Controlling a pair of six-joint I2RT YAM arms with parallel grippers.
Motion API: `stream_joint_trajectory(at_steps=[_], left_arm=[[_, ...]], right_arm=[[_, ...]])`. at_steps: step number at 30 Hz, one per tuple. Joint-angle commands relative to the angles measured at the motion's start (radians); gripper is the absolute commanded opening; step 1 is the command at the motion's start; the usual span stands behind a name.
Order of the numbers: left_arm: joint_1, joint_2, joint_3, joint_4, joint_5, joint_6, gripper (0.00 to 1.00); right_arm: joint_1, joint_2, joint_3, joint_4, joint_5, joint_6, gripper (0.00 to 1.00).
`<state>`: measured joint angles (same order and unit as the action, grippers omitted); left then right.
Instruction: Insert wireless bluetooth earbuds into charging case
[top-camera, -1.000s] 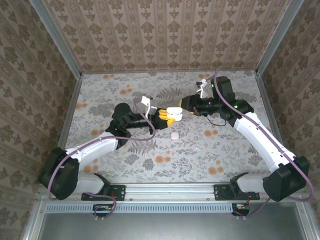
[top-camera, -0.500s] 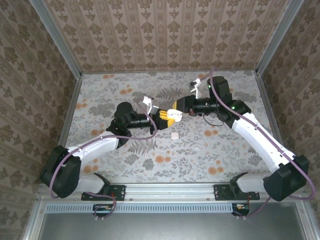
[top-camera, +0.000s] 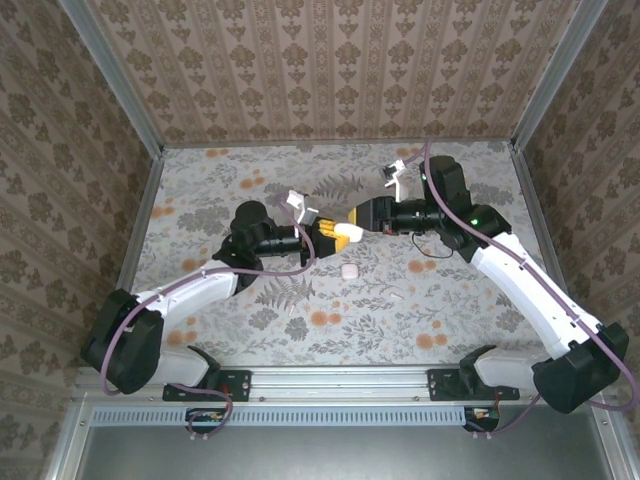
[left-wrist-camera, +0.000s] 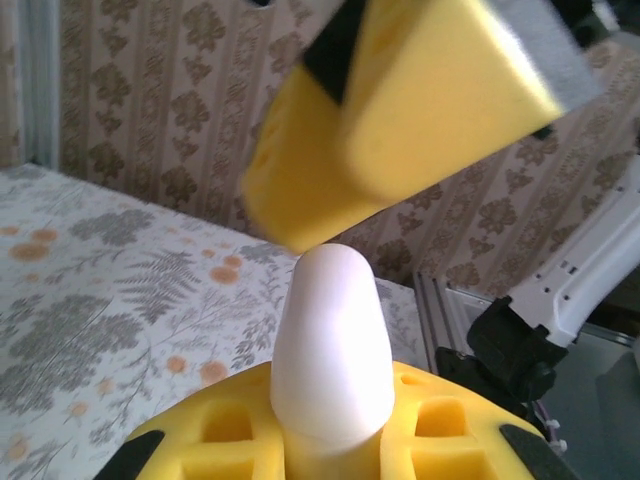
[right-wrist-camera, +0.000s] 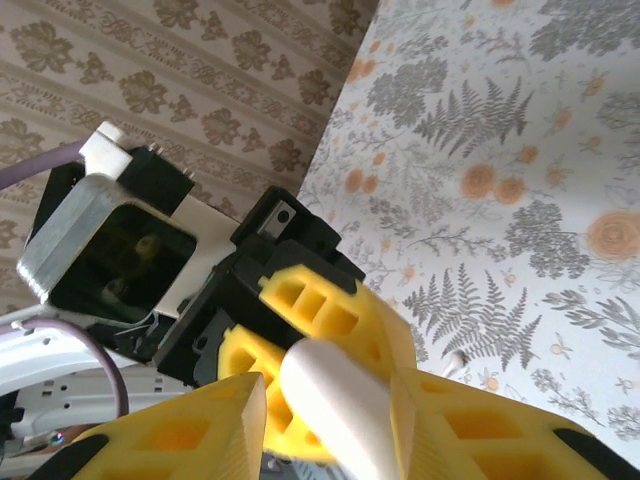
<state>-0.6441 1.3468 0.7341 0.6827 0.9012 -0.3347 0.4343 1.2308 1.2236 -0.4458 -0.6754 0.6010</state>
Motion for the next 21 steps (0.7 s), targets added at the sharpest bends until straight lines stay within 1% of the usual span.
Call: stream_joint_trajectory(at_steps=[1, 5, 7, 9, 10, 12, 14, 15, 17, 19, 21], left_arm=[[0.046, -0.031, 0.038, -0.117, -0.101, 0.036, 0.00], [0.103, -0.068, 0.031, -0.281, -0.156, 0.078, 0.00], [0.134, -0.071, 0.034, -0.362, -0.176, 0.095, 0.00], [0.165, -0.068, 0.032, -0.435, -0.234, 0.094, 0.00], [0.179, -0.063, 0.027, -0.448, -0.251, 0.079, 0.00], [0.226, -0.045, 0.012, -0.444, -0.252, 0.048, 0.00], [0.249, -0.018, 0.010, -0.455, -0.252, 0.029, 0.00], [0.258, 0.002, 0.018, -0.474, -0.252, 0.026, 0.00], [0.272, 0.043, 0.037, -0.522, -0.305, 0.022, 0.00], [0.284, 0.088, 0.052, -0.569, -0.337, 0.021, 0.00], [0.288, 0.131, 0.057, -0.584, -0.341, 0.032, 0.01]], right_arm=[[-0.018, -0.060, -0.003, -0.079, 0.097, -0.035, 0.40], [-0.039, -0.078, -0.028, -0.142, 0.238, -0.051, 0.42], [-0.038, -0.068, -0.037, -0.167, 0.283, -0.062, 0.43], [-0.038, -0.047, -0.054, -0.173, 0.298, -0.061, 0.44], [-0.038, -0.036, -0.065, -0.170, 0.300, -0.056, 0.44], [-0.035, -0.006, -0.088, -0.166, 0.310, -0.039, 0.44], [-0.027, 0.024, -0.108, -0.167, 0.336, -0.032, 0.44], [-0.016, 0.042, -0.113, -0.169, 0.359, -0.033, 0.44], [0.011, 0.078, -0.119, -0.177, 0.400, -0.042, 0.44], [0.055, 0.122, -0.111, -0.192, 0.451, -0.056, 0.44], [0.105, 0.183, -0.101, -0.207, 0.486, -0.063, 0.45]])
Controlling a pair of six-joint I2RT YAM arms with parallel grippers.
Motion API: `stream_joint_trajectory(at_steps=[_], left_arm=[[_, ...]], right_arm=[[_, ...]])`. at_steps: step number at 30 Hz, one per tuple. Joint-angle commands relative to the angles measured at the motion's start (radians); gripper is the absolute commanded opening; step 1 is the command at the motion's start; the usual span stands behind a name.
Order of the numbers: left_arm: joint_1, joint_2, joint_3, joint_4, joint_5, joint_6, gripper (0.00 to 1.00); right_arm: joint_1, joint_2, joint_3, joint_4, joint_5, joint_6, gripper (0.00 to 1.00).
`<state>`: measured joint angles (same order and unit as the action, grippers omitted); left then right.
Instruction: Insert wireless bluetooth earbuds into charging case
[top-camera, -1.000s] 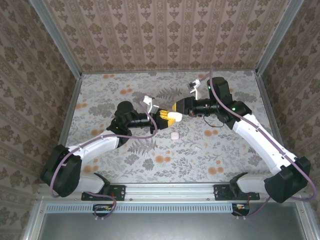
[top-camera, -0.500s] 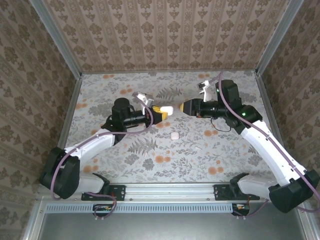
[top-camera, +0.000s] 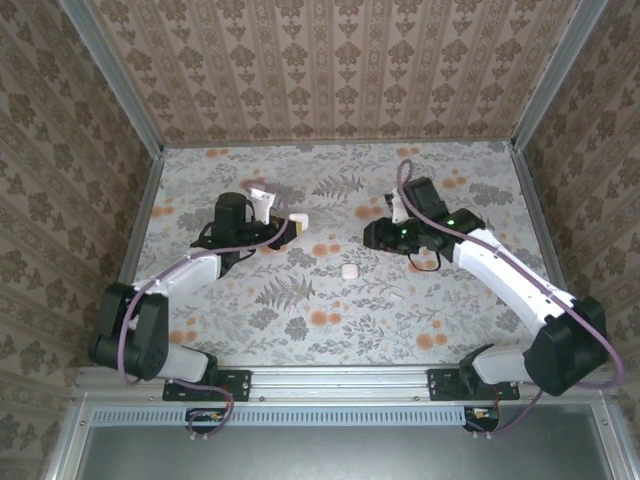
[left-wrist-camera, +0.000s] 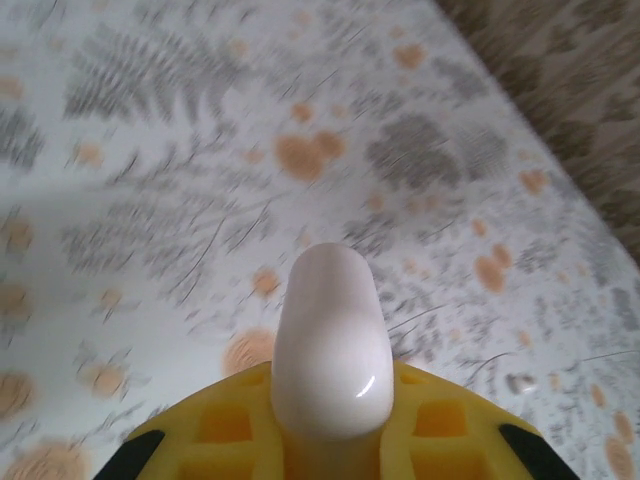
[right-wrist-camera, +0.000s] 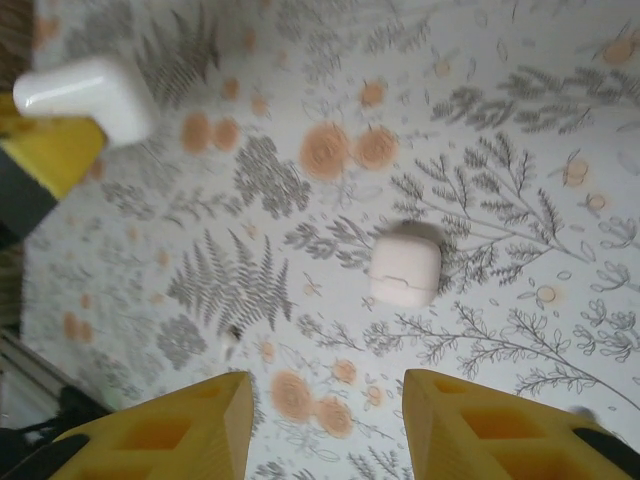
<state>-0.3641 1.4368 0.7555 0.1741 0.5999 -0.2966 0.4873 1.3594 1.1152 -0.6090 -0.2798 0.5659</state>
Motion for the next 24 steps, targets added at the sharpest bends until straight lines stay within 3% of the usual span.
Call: stream_joint_trajectory(at_steps=[1, 13, 24], left_arm=[[0.008, 0.064, 0.040, -0.082, -0.039, -0.001, 0.01], [0.010, 0.261, 0.145, -0.279, -0.074, 0.063, 0.08], [0.040, 0.268, 0.207, -0.396, -0.153, 0.145, 0.22]], right_arm=[[0.073, 0.081, 0.008, -0.041, 0.100, -0.023, 0.45], [0.172, 0.281, 0.009, -0.024, 0.151, 0.045, 0.47], [0.210, 0.387, 0.044, -0.056, 0.194, 0.077, 0.53]])
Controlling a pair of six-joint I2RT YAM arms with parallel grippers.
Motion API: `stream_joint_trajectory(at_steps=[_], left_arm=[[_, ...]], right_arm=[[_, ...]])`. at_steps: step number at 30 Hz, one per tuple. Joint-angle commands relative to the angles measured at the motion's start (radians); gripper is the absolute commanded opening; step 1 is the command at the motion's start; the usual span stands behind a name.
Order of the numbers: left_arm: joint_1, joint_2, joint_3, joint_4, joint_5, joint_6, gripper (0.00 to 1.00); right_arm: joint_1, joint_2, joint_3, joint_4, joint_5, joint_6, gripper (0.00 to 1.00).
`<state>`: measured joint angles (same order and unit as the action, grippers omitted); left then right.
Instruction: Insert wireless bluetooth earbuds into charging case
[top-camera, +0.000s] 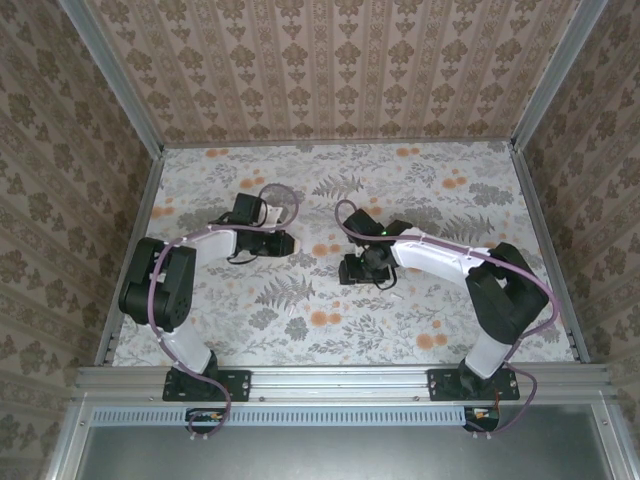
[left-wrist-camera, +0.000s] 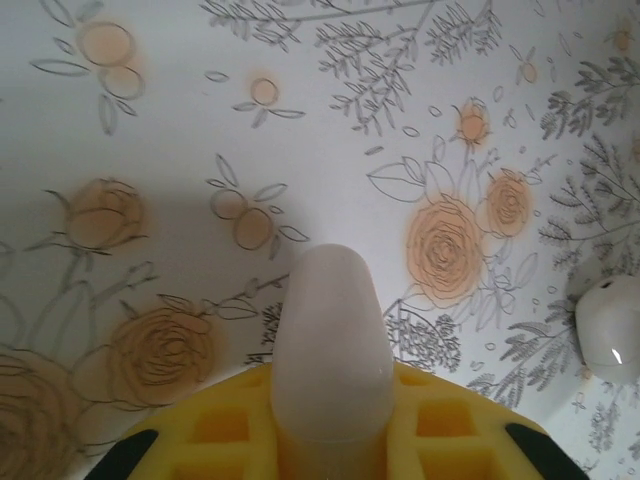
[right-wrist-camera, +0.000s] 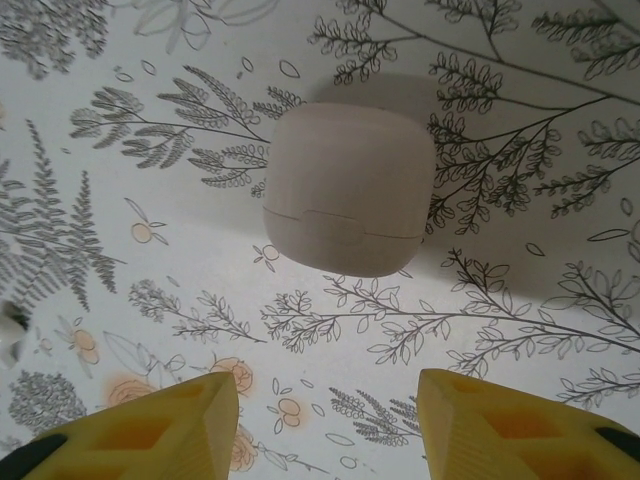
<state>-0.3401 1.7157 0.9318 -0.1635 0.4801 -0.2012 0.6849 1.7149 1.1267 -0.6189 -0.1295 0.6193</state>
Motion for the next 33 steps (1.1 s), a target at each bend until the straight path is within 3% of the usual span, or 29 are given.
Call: stream_joint_trajectory(at_steps=[1, 12, 33], left_arm=[[0.022, -0.018, 0.034, -0.067, -0.039, 0.055, 0.24], [0.064, -0.154, 0.022, -0.133, -0.104, 0.096, 0.40], [0.073, -0.291, -0.030, -0.112, -0.051, 0.047, 0.43]], right_arm=[[0.015, 0.040, 0.037, -0.050, 0.051, 0.026, 0.54], [0.025, 0.104, 0.072, -0.072, 0.100, 0.038, 0.60], [0.025, 0.255, 0.209, -0.082, 0.188, -0.069, 0.58]])
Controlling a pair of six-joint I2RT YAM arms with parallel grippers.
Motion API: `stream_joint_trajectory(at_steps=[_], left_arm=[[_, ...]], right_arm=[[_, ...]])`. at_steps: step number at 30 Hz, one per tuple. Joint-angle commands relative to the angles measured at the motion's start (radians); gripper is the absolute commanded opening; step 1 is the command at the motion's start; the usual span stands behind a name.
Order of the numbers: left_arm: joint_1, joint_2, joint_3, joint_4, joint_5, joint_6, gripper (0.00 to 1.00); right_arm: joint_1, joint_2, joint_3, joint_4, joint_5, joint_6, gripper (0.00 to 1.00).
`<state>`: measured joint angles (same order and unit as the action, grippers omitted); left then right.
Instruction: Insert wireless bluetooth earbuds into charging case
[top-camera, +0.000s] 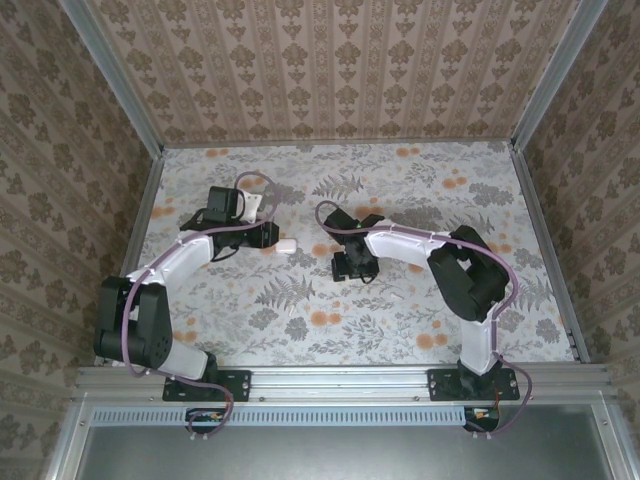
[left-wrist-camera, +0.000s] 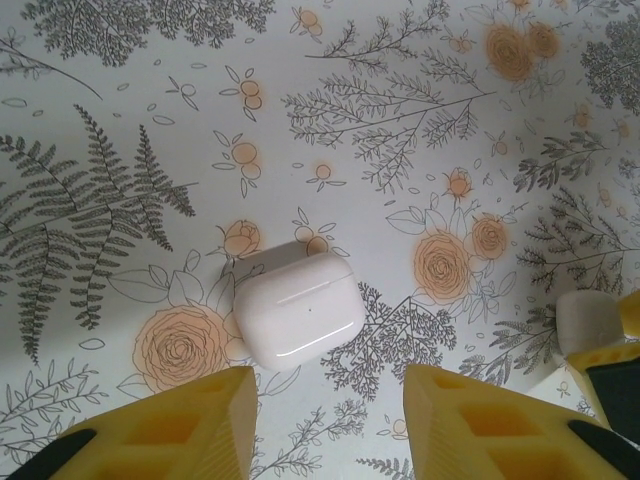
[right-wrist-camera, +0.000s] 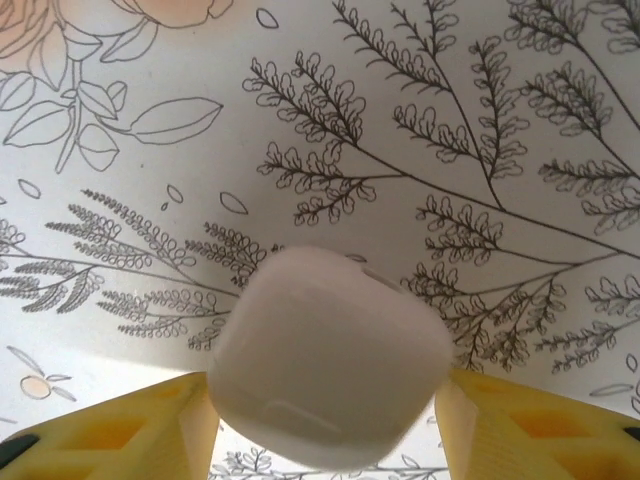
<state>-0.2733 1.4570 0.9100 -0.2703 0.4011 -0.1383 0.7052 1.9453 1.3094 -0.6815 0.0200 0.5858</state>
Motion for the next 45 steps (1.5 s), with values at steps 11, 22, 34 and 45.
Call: stream_joint_trajectory(at_steps=[11, 22, 34, 45], left_arm=[[0.006, -0.041, -0.002, -0.012, 0.053, -0.014, 0.43], [0.007, -0.064, -0.015, -0.018, 0.060, -0.015, 0.43], [-0.013, -0.035, 0.009, -0.006, 0.076, -0.019, 0.44], [-0.062, -0.010, 0.018, 0.002, 0.071, -0.032, 0.44]], right_arm=[[0.005, 0.050, 0.055, -0.037, 0.088, -0.141, 0.57], [-0.091, -0.040, 0.065, -0.150, 0.225, -0.296, 0.64], [-0.264, -0.212, -0.092, -0.065, -0.022, -0.312, 0.63], [-0.396, -0.023, 0.019, -0.005, -0.131, -0.316, 0.43]])
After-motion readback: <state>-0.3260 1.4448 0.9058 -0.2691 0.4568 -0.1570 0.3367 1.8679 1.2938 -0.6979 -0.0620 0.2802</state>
